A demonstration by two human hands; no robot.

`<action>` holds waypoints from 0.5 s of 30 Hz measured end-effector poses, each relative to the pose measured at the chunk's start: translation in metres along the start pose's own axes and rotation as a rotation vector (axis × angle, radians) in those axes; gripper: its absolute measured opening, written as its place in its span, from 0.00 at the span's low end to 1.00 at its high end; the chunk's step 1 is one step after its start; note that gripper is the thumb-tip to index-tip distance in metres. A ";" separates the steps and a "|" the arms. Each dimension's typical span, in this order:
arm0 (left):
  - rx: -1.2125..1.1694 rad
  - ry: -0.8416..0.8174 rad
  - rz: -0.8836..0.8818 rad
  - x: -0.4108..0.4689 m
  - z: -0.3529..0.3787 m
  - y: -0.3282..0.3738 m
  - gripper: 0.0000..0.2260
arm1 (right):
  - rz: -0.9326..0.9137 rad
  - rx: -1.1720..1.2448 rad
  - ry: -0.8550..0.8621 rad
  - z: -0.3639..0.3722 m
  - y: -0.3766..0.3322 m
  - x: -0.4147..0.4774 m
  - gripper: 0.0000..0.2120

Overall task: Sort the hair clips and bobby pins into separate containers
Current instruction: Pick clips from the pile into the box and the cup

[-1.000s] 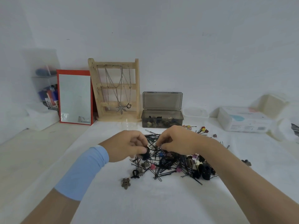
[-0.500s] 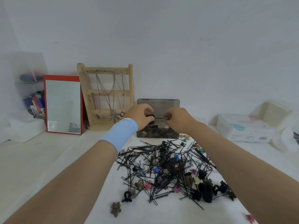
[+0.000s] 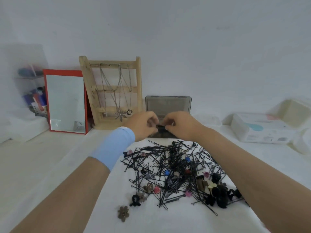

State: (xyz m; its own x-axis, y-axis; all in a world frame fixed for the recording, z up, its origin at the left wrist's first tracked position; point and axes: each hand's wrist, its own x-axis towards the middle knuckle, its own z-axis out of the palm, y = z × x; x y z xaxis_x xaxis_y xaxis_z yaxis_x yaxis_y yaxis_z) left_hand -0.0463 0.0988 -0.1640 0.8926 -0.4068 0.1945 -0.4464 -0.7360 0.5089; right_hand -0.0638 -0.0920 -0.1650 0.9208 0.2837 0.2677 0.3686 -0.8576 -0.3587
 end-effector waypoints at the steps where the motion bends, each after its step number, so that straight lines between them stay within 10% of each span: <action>1: 0.026 -0.076 -0.010 -0.015 -0.004 -0.001 0.06 | -0.029 0.013 -0.038 -0.001 -0.009 -0.006 0.08; 6: 0.057 -0.399 -0.082 -0.080 -0.011 -0.001 0.05 | -0.125 0.021 -0.270 0.004 -0.052 -0.036 0.05; 15: 0.282 -0.470 -0.177 -0.146 -0.016 0.019 0.13 | -0.174 -0.013 -0.558 0.020 -0.101 -0.085 0.14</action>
State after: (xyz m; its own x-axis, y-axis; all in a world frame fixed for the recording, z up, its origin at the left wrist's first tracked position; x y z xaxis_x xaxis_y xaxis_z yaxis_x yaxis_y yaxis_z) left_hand -0.1844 0.1531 -0.1691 0.8597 -0.4139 -0.2993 -0.3504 -0.9042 0.2441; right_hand -0.1766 -0.0207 -0.1693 0.7762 0.6010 -0.1908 0.5221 -0.7822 -0.3401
